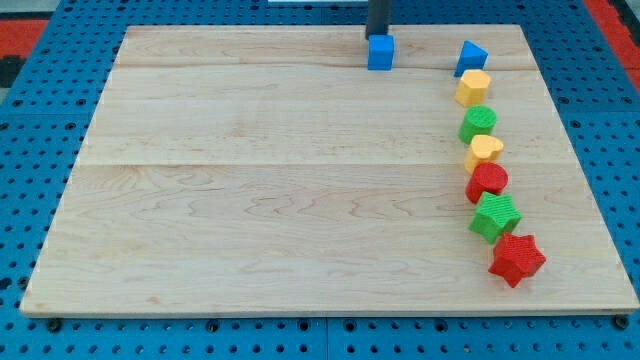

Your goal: Move the blue cube to the top left corner

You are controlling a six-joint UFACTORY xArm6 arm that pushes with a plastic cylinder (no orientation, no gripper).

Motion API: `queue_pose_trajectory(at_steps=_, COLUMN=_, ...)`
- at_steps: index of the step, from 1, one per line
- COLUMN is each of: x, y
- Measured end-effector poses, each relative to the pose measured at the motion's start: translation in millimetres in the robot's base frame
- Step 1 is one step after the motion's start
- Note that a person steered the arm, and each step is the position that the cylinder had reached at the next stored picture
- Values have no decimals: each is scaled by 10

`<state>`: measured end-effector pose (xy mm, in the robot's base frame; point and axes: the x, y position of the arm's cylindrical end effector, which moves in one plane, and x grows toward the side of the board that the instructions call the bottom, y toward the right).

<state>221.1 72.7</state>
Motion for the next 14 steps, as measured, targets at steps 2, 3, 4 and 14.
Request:
queue_pose_trajectory(at_steps=2, x=432, y=238)
queue_pose_trajectory(at_steps=3, x=490, y=-747)
queue_pose_trajectory(at_steps=4, x=490, y=-958)
queue_pose_trajectory(at_steps=14, x=944, y=-2753)
